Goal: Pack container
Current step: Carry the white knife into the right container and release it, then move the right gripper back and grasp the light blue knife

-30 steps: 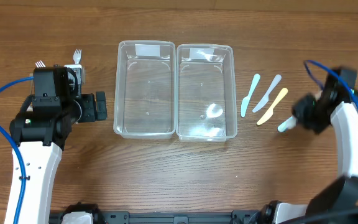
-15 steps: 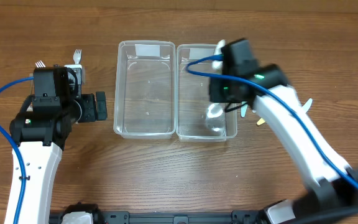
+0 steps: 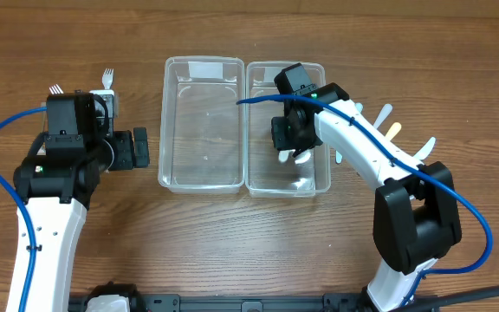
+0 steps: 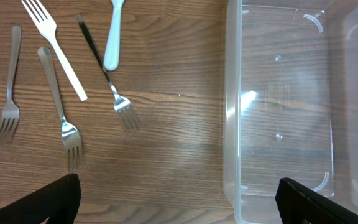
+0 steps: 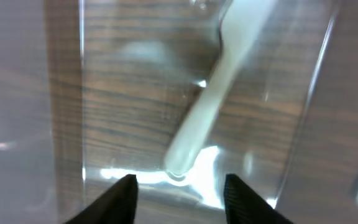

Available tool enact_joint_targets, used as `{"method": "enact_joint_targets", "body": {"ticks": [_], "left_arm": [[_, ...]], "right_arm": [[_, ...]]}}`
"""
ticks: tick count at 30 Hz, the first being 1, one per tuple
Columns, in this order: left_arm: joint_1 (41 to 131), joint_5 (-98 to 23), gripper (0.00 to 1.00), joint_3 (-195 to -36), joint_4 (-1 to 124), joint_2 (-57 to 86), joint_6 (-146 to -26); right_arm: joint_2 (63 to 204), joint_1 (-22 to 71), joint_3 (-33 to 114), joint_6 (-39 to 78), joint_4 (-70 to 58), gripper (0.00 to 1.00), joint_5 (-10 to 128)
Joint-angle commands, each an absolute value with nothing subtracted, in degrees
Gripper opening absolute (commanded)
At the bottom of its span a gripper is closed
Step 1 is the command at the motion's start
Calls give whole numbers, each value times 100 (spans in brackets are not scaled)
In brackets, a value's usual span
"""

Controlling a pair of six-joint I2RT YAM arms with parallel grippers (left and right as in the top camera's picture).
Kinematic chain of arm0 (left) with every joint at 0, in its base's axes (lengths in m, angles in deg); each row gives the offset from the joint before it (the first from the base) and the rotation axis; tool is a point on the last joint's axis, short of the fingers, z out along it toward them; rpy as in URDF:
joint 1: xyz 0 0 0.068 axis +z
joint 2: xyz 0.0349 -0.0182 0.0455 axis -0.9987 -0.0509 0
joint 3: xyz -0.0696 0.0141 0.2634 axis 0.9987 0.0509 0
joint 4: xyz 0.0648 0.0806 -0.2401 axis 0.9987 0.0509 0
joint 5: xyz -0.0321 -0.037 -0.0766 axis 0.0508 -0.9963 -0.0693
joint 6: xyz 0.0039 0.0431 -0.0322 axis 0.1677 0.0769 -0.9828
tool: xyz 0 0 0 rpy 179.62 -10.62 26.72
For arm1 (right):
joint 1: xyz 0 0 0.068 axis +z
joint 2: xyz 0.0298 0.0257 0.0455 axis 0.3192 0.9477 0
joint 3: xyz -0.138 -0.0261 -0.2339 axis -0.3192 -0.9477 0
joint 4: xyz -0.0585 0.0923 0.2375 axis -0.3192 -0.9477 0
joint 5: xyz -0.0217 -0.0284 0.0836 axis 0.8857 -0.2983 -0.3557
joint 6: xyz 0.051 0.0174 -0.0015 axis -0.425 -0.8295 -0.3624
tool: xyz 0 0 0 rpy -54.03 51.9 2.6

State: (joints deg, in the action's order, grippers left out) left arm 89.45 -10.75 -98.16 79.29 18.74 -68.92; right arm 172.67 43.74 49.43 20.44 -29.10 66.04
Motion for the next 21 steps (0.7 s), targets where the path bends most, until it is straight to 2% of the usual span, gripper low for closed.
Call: {"method": "enact_joint_targets", "body": {"ticks": [1,9,10,12,16,18,21], "left_arm": [[8969,-1145,100,-9945,7918,1877,-6892],[8969,-1141,100,-9945,7918,1877,-6890],[8969,-1143,100,-9945,7923,1877,-6890],[8969,-1143,100,-9945,7929,1877,-6890],[8969,-1141,100,-9945,7960,1877,-6890],[8969,-1143,100,-9945,7971,1877,-6892],[8969,-1141,100,-9945,7968,1877,-6890]], "right_arm": [[17101,4367,5450,2059,-3159,51,6623],[16684,4066,8014,1218,-4726,53,7917],[16629,3878,8362,1128,-4947,67,7957],[16579,3447,8786,929,-5310,80,7961],[16566,2217,8930,774,-5808,86,7576],[16599,1607,8768,814,-5880,93,7288],[16601,870,8288,879,-5782,95,7019]]}}
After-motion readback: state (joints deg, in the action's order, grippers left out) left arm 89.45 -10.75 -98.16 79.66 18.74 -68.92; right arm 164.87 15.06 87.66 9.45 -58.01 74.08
